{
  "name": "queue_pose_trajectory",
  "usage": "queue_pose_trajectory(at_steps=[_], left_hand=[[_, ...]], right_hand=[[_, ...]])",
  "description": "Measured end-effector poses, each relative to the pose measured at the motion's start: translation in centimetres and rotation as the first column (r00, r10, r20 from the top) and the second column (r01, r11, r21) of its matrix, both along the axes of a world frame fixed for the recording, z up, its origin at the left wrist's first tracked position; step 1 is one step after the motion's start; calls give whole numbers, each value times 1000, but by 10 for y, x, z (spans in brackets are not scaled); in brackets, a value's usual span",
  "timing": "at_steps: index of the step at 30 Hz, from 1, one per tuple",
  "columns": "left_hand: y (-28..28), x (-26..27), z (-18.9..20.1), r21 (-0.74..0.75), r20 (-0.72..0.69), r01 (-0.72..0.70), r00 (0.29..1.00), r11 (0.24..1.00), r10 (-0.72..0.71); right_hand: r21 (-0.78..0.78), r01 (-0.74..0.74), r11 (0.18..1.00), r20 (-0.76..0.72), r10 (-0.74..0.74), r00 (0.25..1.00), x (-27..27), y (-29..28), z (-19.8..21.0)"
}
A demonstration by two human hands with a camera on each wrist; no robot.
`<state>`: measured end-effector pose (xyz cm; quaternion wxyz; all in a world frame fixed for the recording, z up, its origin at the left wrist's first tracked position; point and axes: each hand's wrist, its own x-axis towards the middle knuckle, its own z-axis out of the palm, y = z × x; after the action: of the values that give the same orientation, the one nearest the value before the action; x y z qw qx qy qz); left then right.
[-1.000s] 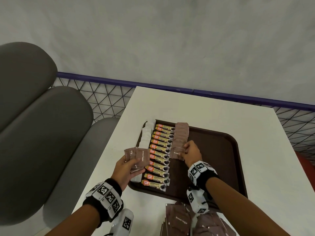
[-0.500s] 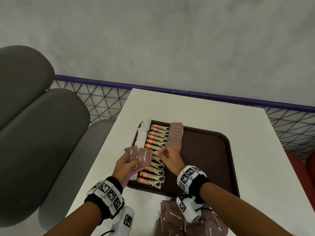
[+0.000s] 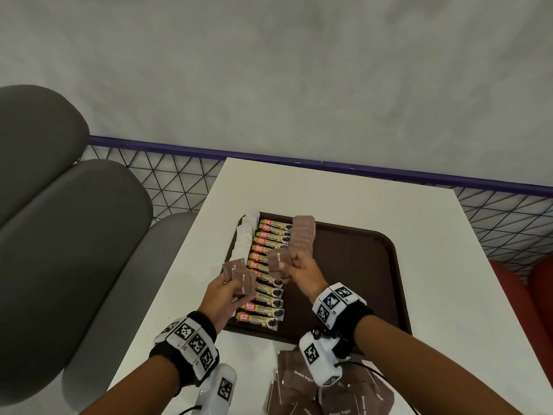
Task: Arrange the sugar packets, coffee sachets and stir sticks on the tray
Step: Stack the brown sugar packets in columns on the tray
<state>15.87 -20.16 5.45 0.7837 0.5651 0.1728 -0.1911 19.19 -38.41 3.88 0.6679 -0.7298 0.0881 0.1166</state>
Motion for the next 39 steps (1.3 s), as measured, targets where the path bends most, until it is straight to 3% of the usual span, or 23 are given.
queue_pose_trajectory(at_steps=[6, 11, 19, 24, 30, 39], left_hand=[[5, 2, -4, 119, 18, -14, 1000, 993, 12], [7, 1, 0, 116, 35, -12, 999, 993, 8], [16, 5, -7, 104, -9, -28, 1000, 994, 29], [19, 7, -12, 94, -29, -21, 999, 995, 23], [15, 11, -10, 41, -44, -22, 999, 999, 24], [11, 8, -5, 5, 31, 5, 999, 1000, -5]], right_hand=[[-231, 135, 964, 44, -128, 991, 10, -36, -4], [-459, 6, 888, -8, -11, 1000, 11, -44, -13], [-643, -47, 764, -50, 19, 999, 15, -35, -29], [-707, -58, 705, -35, 48, 998, 24, -33, -35], [-725, -18, 688, 1, 28, 1000, 28, -34, -36], [-779, 40, 626, 62, 13, 998, 20, -36, -30]])
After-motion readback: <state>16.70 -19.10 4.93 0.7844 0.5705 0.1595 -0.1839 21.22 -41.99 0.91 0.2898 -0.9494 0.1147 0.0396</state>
